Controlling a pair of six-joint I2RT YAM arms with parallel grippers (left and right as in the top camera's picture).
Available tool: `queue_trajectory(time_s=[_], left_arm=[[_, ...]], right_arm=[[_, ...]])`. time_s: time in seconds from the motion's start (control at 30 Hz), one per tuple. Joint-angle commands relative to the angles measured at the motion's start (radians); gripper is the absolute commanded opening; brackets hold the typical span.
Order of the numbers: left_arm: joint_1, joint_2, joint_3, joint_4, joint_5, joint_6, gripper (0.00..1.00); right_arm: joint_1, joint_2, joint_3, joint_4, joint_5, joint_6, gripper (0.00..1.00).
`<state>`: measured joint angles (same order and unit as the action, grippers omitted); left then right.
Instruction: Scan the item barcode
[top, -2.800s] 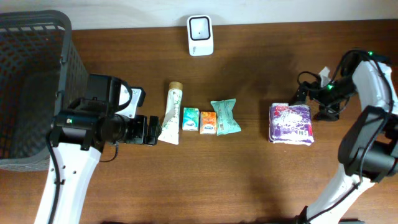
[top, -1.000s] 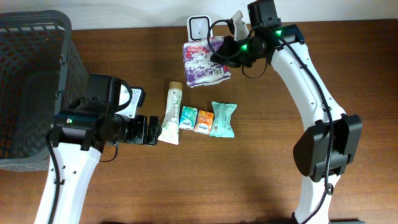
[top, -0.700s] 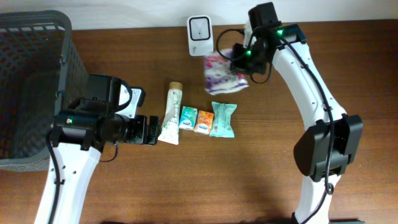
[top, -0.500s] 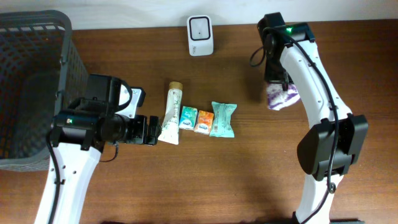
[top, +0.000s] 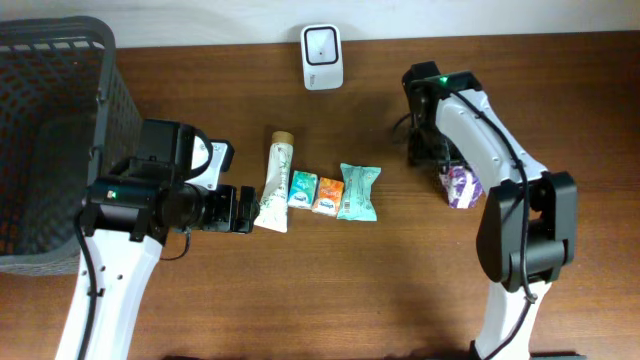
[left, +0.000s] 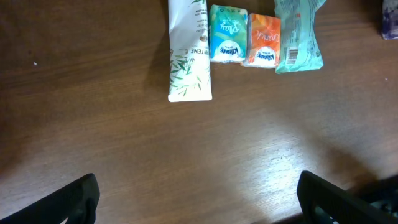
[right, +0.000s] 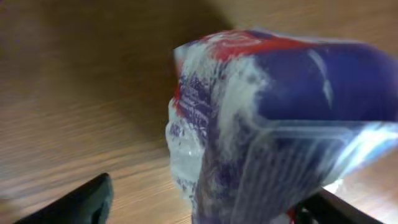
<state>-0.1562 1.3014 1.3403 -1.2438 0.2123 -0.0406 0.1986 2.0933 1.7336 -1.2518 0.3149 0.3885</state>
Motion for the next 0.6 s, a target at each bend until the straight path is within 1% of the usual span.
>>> queue_trajectory(time_s=[0.0, 0.07, 0.1, 0.13, 0.2, 0.27, 0.33, 0.37, 0.4, 0.47, 0.5, 0.57], left_arm=[[-0.003, -0.005, -0.002, 0.002, 0.0, 0.023, 0.99], [-0.003, -0.005, -0.002, 0.002, 0.0, 0.023, 0.99], [-0.003, -0.005, -0.002, 0.002, 0.0, 0.023, 0.99], [-0.003, -0.005, -0.002, 0.002, 0.0, 0.023, 0.99], [-0.003, -0.005, -0.002, 0.001, 0.0, 0.023, 0.99], [-0.003, -0.005, -0.002, 0.002, 0.0, 0.023, 0.99], [-0.003, -0.005, -0.002, 0.002, 0.0, 0.023, 0.99], [-0.003, -0.005, -0.002, 0.002, 0.0, 0.023, 0.99], [-0.003, -0.005, -0.002, 0.002, 0.0, 0.023, 0.99], [-0.003, -0.005, -0.002, 0.002, 0.0, 0.023, 0.99], [-0.003, -0.005, -0.002, 0.002, 0.0, 0.023, 0.99], [-0.003, -0.005, -0.002, 0.002, 0.0, 0.023, 0.99]], right_arm=[[0.011, -0.015, 0.078, -0.042, -0.293, -0.09, 0.91], [0.011, -0.015, 0.147, -0.082, -0.497, -0.211, 0.92], [0.01, -0.015, 0.177, -0.097, -0.497, -0.24, 0.93], [-0.006, -0.015, 0.195, -0.098, -0.48, -0.254, 0.98], [-0.067, -0.015, 0.203, -0.07, -0.48, -0.254, 0.99], [-0.171, -0.015, 0.2, -0.069, -0.48, -0.264, 0.99], [-0.277, -0.008, 0.181, -0.074, -0.506, -0.367, 0.99], [-0.328, -0.005, 0.151, -0.071, -0.578, -0.442, 0.99], [-0.375, -0.005, 0.098, -0.057, -0.693, -0.516, 0.99], [-0.416, -0.005, -0.016, 0.02, -0.829, -0.558, 0.97], [-0.415, -0.005, -0.083, 0.082, -0.9, -0.576, 0.96], [-0.396, -0.005, -0.217, 0.214, -0.978, -0.575, 0.94]])
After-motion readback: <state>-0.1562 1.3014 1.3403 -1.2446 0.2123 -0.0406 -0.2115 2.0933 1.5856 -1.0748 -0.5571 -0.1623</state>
